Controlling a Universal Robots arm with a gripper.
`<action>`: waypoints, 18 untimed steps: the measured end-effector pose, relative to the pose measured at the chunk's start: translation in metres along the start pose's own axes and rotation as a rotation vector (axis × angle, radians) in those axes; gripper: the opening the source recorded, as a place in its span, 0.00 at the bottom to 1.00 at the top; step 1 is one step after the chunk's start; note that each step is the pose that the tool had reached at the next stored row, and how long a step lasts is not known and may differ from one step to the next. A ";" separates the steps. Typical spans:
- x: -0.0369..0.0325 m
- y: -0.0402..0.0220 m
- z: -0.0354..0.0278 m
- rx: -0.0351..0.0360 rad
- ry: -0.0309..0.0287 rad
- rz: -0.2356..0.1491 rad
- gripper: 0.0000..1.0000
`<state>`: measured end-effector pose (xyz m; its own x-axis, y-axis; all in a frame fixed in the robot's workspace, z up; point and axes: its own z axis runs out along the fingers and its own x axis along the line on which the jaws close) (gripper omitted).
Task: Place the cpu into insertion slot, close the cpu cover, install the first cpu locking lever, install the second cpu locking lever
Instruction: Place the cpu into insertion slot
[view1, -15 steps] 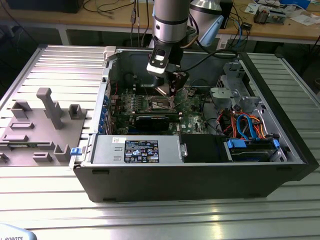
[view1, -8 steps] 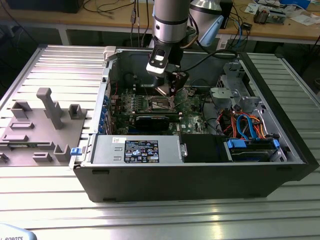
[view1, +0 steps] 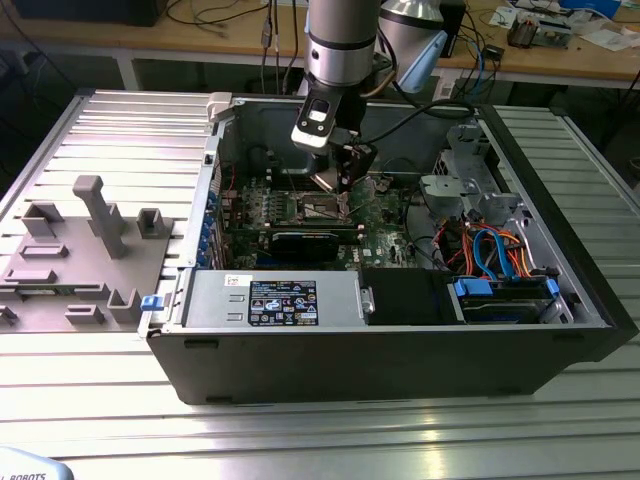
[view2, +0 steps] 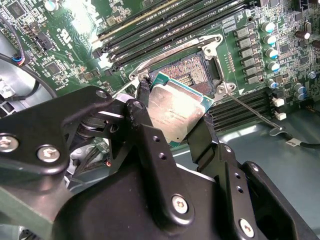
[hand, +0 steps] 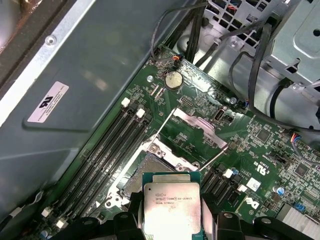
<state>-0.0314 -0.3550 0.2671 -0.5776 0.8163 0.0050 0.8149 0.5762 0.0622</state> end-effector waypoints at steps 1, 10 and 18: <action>0.0000 0.0000 0.0000 0.0000 -0.0001 0.002 0.55; 0.0000 0.0000 0.0005 -0.0001 -0.0011 0.018 0.55; 0.0000 -0.0001 0.0009 -0.0001 -0.0020 0.033 0.55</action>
<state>-0.0314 -0.3550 0.2662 -0.5506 0.8348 0.0050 0.8333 0.5492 0.0621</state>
